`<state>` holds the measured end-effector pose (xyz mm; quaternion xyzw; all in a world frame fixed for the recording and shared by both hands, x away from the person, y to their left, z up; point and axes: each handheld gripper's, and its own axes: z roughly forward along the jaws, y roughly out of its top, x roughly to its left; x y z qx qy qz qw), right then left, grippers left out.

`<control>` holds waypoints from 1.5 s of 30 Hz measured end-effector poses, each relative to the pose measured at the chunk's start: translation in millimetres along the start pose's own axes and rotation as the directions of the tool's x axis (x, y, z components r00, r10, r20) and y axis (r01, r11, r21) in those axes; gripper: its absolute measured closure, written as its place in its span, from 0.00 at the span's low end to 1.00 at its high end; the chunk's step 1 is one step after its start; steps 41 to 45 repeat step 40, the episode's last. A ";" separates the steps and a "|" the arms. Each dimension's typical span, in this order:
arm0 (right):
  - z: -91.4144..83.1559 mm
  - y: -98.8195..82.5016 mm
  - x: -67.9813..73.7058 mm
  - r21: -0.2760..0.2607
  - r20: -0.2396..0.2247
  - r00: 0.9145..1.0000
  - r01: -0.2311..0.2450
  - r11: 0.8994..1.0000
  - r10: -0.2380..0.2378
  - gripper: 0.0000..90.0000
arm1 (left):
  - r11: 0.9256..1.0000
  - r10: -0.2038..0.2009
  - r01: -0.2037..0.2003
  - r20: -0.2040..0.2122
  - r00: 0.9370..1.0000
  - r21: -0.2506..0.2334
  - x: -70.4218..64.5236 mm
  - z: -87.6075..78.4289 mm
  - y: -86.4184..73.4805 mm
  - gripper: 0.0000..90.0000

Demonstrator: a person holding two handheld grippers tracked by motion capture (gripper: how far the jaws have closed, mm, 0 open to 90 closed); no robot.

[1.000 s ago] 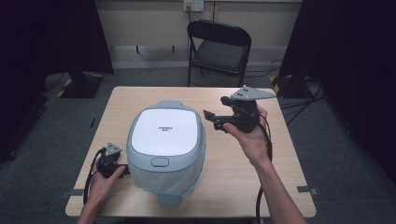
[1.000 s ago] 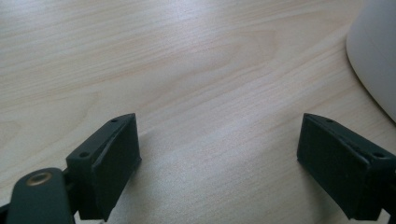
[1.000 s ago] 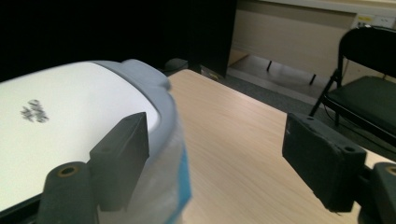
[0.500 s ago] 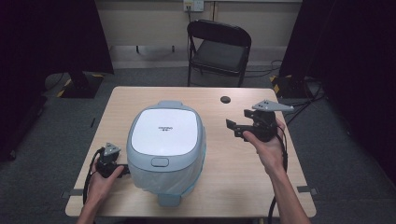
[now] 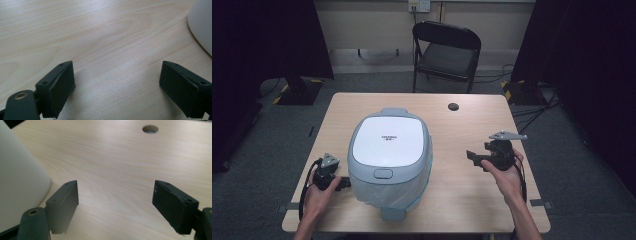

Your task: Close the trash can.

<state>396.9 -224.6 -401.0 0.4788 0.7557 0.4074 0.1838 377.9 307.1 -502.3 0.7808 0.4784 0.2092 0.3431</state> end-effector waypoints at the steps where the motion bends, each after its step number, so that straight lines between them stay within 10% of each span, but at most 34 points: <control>1: 0.7 -3.5 -2.4 0.005 0.002 1.000 -0.006 1.000 0.006 0.22 | 1.000 -0.002 0.002 -0.002 1.000 0.000 -0.2 0.0 -0.1 0.14; 24: 38.7 -73.0 -29.7 0.181 0.117 0.993 -0.052 0.982 0.031 0.19 | 1.000 -0.008 0.008 -0.014 1.000 0.004 -1.7 0.1 0.2 0.13; 32: 44.6 -87.3 -30.9 0.094 0.162 0.986 0.012 0.995 -0.027 0.14 | 1.000 -0.018 0.018 -0.018 1.000 0.003 -2.7 -0.2 -0.2 0.13; 45: 44.7 -87.2 -30.8 0.094 0.163 0.986 0.013 0.995 -0.029 0.14 | 1.000 -0.014 0.014 -0.015 1.000 0.006 -2.2 -0.2 0.0 0.12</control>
